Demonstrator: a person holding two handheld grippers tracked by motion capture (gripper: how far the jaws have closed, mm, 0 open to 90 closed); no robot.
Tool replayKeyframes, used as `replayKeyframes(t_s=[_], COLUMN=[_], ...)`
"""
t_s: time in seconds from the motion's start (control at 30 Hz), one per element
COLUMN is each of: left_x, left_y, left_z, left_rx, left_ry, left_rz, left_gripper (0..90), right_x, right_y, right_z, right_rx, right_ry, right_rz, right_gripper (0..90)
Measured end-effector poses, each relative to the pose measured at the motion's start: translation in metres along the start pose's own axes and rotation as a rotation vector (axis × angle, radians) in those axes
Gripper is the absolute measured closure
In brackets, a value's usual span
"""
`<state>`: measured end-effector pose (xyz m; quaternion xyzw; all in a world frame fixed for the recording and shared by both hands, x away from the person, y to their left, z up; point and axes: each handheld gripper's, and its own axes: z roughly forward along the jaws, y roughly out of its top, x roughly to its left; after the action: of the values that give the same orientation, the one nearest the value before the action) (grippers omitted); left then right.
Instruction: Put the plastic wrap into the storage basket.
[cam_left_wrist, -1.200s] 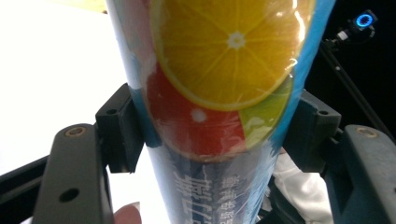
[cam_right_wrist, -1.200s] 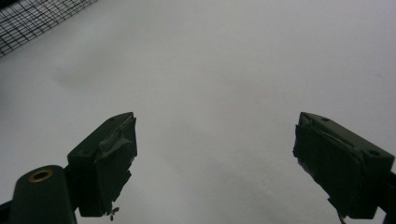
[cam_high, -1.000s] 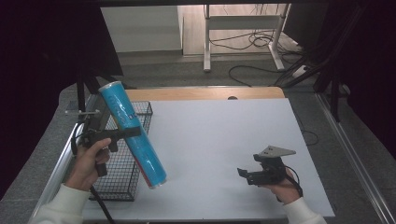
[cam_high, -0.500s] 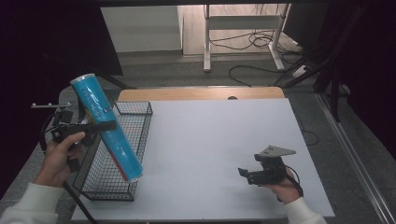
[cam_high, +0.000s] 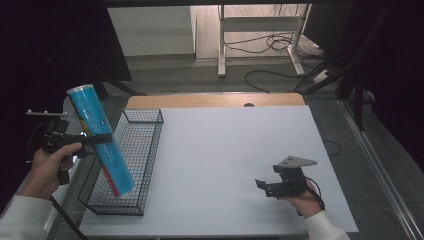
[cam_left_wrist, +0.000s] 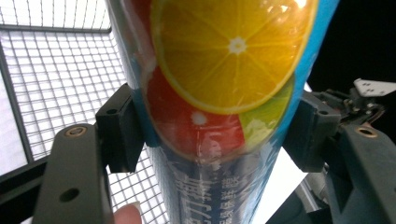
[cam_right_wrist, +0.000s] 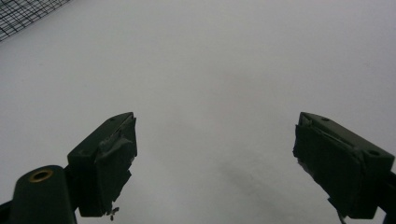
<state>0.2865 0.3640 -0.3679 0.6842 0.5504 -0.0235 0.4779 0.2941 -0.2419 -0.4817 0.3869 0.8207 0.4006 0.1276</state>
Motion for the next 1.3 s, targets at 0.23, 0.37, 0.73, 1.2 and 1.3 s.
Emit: replayKeyframes(t_s=[0.23,0.37,0.73,1.2,1.3], left_x=[0.011,0.015,0.023,0.038,0.04], left_y=[-0.003,-0.006,-0.012,-0.003,-0.002], left_z=[0.014,0.032,0.058,0.108,0.12], left_rx=[0.054,0.113,0.197,0.199,0.217], left_ry=[0.035,0.062,0.107,0.179,0.206], left_rz=[-0.006,-0.002,-0.001,-0.094,-0.122], left_gripper=[32.1,32.1,32.0,31.9,31.8], right_x=[-0.001,-0.001,-0.002,-0.004,-0.004], right_y=[0.0,0.0,-0.001,-0.001,-0.001], right_z=[0.0,0.0,0.001,0.0,0.0], right_rx=[0.002,0.001,0.01,0.007,0.008], right_ry=[0.003,0.002,-0.006,-0.014,-0.014], right_rz=[0.004,0.004,0.004,0.018,0.019], right_gripper=[13.8,13.8,13.8,13.8,13.8])
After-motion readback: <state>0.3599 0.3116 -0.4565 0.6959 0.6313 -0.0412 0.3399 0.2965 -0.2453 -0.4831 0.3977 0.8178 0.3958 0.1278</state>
